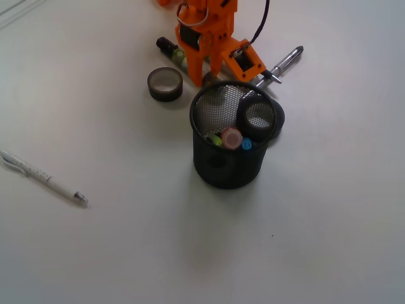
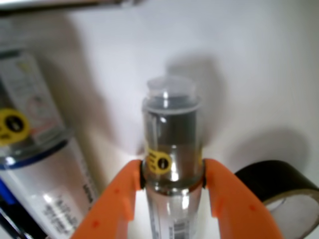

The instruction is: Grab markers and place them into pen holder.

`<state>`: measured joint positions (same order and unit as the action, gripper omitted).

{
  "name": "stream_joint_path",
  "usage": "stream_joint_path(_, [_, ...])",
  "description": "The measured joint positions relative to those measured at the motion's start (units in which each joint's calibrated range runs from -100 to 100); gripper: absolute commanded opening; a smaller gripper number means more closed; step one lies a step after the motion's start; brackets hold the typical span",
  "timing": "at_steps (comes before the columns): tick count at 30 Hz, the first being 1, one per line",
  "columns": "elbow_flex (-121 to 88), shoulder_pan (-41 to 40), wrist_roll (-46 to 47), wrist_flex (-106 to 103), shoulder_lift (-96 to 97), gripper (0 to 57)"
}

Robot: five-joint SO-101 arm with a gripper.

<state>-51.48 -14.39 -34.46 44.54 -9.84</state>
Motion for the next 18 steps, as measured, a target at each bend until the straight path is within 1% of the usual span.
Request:
stream_joint_path(5, [7.46, -2.07, -0.54, 10.02, -4.18, 0.4])
stream_joint_path(10, [19.05, -2.0, -3.17, 20.22, -12.63, 0.5])
stream_joint_path(15, [24.89, -1.33, -6.4, 21.17, -20.03, 0.5])
stream_joint_path(18, [27.13, -0.37, -7.81, 17.02, -22.13, 0.5])
